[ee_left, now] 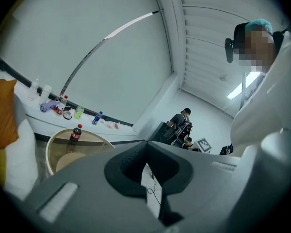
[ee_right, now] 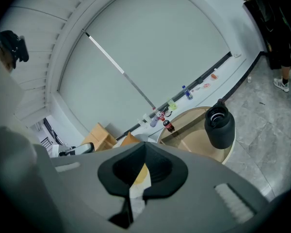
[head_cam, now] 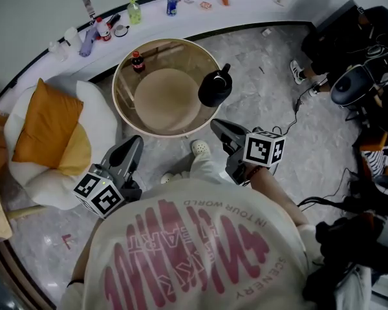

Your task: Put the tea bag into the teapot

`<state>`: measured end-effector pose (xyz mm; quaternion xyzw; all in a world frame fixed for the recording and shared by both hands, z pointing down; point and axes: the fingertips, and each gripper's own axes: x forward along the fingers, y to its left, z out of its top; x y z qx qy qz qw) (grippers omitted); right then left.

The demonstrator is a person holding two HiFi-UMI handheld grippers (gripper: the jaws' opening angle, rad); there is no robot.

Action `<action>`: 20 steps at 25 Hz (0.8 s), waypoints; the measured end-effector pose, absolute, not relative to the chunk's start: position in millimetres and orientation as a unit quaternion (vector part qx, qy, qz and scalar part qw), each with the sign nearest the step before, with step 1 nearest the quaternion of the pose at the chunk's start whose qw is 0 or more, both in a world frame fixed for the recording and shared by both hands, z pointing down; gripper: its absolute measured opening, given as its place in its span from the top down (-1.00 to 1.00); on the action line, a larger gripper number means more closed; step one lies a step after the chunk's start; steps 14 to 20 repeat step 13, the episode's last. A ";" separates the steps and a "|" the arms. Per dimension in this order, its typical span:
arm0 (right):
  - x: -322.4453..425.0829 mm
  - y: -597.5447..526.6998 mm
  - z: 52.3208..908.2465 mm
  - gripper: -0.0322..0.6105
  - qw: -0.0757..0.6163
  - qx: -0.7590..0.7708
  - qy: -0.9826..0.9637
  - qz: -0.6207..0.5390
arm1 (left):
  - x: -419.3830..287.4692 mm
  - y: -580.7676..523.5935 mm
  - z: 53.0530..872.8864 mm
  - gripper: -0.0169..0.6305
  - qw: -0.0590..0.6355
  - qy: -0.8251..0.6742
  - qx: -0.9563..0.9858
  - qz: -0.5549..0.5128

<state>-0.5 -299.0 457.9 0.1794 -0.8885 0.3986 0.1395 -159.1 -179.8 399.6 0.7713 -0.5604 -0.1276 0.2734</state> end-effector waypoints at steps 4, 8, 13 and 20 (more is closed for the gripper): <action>-3.8 -303.9 455.9 0.89 0.144 0.184 -0.887 0.399 | -169.8 -178.2 397.2 0.91 0.271 -0.571 0.764 -0.129; -8.5 -304.4 455.4 0.89 0.147 0.182 -0.889 0.394 | -176.3 -174.4 398.0 0.91 0.268 -0.576 0.760 -0.133; -14.2 -299.3 457.7 0.89 0.151 0.178 -0.889 0.394 | -181.5 -168.0 400.9 0.91 0.268 -0.582 0.756 -0.136; -14.2 -299.3 457.7 0.89 0.151 0.178 -0.889 0.394 | -181.5 -168.0 400.9 0.91 0.268 -0.582 0.756 -0.136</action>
